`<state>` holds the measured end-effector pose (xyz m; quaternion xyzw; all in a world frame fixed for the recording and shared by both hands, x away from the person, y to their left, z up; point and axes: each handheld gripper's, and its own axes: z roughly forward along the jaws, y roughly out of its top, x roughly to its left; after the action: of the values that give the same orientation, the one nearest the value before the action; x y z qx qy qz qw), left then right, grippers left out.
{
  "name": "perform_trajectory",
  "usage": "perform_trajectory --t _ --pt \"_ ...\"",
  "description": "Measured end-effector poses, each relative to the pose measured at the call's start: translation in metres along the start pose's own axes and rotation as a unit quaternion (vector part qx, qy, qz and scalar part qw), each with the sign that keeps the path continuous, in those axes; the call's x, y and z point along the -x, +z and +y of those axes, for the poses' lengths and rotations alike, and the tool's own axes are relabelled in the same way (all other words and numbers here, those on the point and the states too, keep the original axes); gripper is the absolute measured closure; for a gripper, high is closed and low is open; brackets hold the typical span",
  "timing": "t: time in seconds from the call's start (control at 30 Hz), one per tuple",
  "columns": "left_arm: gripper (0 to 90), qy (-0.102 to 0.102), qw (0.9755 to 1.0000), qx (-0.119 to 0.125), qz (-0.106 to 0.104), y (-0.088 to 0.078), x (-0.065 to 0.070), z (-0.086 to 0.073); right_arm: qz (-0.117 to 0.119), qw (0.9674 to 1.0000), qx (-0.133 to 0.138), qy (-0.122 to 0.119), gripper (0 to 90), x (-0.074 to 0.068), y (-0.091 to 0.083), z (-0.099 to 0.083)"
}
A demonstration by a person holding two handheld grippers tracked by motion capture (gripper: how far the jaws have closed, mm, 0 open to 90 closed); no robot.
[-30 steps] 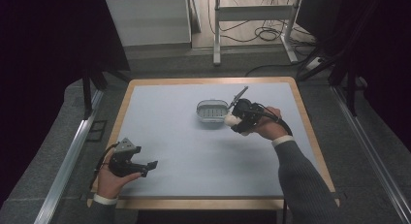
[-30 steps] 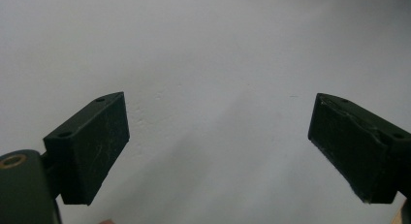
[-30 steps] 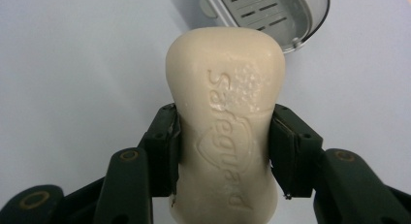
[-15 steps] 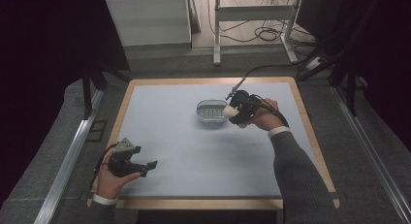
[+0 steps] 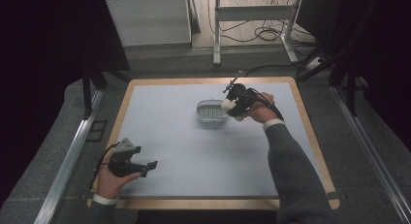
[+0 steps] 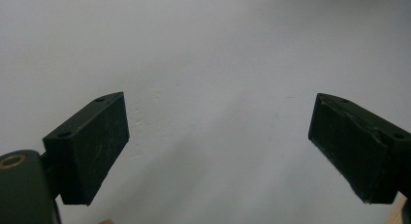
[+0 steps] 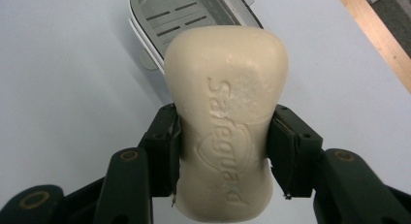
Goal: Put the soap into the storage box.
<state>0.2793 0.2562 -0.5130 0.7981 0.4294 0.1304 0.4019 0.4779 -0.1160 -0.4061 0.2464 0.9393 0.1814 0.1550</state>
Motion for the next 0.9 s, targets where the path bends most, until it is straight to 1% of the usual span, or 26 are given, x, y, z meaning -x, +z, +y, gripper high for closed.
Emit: perform_trajectory --t 0.1,0.17,0.2,0.27,0.37,0.47,0.63,0.77,0.8,0.9 --pt "7.9 0.001 1.0 -0.001 0.0 0.0 0.0 0.0 0.005 1.0 0.001 -0.004 49.9 0.002 0.002 0.004" --pt "7.9 0.001 1.0 -0.002 0.0 0.001 0.0 0.0 0.007 0.9999 -0.004 -0.006 49.9 0.001 0.004 0.006" --pt "7.9 0.0 1.0 -0.003 0.0 0.001 0.0 0.0 0.005 0.9999 -0.004 -0.009 49.9 0.002 0.006 0.008" --pt "7.9 0.002 1.0 -0.004 0.0 0.002 0.0 0.0 0.011 0.9998 -0.008 -0.013 49.9 0.003 0.009 0.011" --pt "7.9 0.001 1.0 -0.004 0.001 0.001 0.0 0.0 0.013 0.9997 -0.011 -0.017 49.9 0.005 0.015 0.016" --pt "7.9 0.002 1.0 -0.002 0.001 0.0 -0.001 0.0 0.016 0.9996 -0.011 -0.019 49.9 0.008 0.019 0.021" --pt "7.9 0.003 1.0 -0.003 0.0 0.001 -0.001 0.0 0.014 0.9996 -0.012 -0.023 49.9 0.011 0.025 0.029" --pt "7.9 0.001 1.0 -0.001 -0.001 0.0 -0.001 0.0 0.014 0.9995 -0.007 -0.028 49.9 0.011 0.028 0.036" --pt "7.9 0.0 1.0 0.0 -0.001 0.0 -0.001 0.0 0.012 0.9993 -0.007 -0.034 49.9 0.011 0.028 0.038" --pt "7.9 0.0 1.0 0.0 -0.001 -0.001 -0.001 0.0 0.013 0.9991 -0.003 -0.039 49.9 0.011 0.029 0.042"
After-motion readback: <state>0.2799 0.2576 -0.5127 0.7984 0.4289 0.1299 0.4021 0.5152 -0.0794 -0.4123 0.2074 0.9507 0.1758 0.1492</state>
